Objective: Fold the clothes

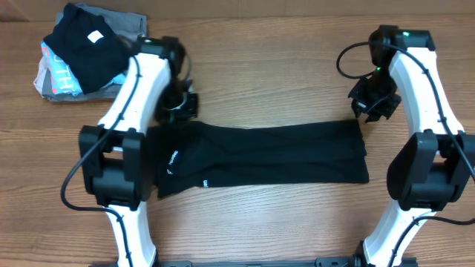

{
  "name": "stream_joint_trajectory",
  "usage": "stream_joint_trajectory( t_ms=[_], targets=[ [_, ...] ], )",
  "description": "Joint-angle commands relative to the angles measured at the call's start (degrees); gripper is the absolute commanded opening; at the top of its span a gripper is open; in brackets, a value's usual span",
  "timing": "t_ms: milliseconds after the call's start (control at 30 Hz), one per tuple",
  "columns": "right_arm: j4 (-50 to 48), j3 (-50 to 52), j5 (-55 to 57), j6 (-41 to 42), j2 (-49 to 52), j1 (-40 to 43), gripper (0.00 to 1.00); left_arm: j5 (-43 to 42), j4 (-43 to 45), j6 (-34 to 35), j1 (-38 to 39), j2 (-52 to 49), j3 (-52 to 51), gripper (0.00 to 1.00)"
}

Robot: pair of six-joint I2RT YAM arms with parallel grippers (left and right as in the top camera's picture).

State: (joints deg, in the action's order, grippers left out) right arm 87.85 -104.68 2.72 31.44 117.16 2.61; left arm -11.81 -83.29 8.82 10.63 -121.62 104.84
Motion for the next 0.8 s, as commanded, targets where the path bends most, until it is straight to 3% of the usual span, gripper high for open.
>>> stream_joint_trajectory(
  t_ms=[0, 167, 500, 767],
  targets=[
    [-2.58, 4.44, -1.18, -0.42, -1.68, -2.75, 0.28, -4.33, 2.21, 2.71, 4.50, 1.05, 1.31, 0.65],
    [-7.06, 10.88, -1.16, -0.42, -1.66, -4.22, 0.30, -3.23, 2.99, 5.44, 8.26, 0.50, 1.29, 0.60],
    [-7.28, 11.85, -1.16, -0.44, -1.66, -3.93, 0.29, 5.01, -0.24, 11.26, 8.04, 0.50, -0.85, 0.57],
    [-6.93, 11.85, -1.16, -1.25, -1.66, -3.93, 0.29, 6.54, 5.29, 11.96, 7.65, 0.50, -7.80, 0.55]
  ],
)
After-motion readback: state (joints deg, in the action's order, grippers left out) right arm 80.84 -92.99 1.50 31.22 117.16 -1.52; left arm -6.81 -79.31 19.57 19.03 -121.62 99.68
